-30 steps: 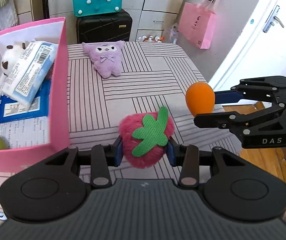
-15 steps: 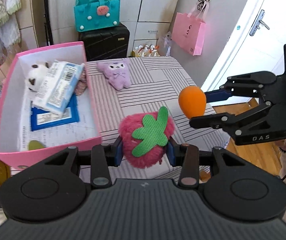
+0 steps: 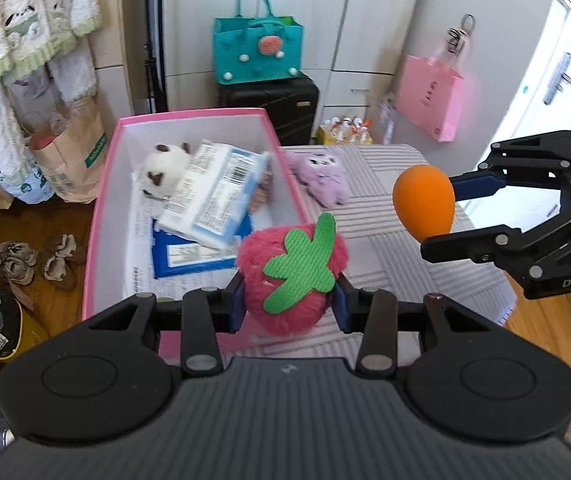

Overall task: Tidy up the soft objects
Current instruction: 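Lift the strawberry with the left tool while the right tool grasps the orange sponge, then carry both plushes over the box and open both tools to drop them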

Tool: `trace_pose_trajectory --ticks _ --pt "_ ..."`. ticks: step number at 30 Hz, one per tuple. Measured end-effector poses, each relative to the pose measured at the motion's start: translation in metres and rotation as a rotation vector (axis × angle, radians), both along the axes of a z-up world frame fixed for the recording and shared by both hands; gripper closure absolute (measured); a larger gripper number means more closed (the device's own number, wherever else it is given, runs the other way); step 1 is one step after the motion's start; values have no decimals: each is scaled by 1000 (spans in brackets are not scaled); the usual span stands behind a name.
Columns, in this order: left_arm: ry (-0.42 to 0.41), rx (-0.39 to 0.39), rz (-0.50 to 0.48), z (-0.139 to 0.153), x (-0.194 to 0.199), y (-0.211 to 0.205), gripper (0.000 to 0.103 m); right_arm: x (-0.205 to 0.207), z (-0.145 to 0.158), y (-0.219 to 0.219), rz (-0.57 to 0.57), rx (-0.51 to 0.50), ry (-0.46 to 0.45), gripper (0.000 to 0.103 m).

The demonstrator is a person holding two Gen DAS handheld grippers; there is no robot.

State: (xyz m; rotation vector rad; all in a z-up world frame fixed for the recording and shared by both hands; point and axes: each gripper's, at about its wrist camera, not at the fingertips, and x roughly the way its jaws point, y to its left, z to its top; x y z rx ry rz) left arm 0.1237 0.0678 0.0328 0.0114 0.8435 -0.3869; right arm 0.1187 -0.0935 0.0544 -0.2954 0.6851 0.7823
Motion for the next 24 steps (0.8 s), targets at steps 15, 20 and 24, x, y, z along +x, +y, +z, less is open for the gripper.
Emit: trace_pose_trajectory --ticks 15,20,24 --pt "213 75 -45 -69 111 16 62 105 -40 69 104 -168 27 55" --pt "329 72 -69 -95 123 18 61 123 -57 85 138 -242 73 55" --pt "359 94 -76 -105 127 20 59 124 -65 94 174 -282 93 55"
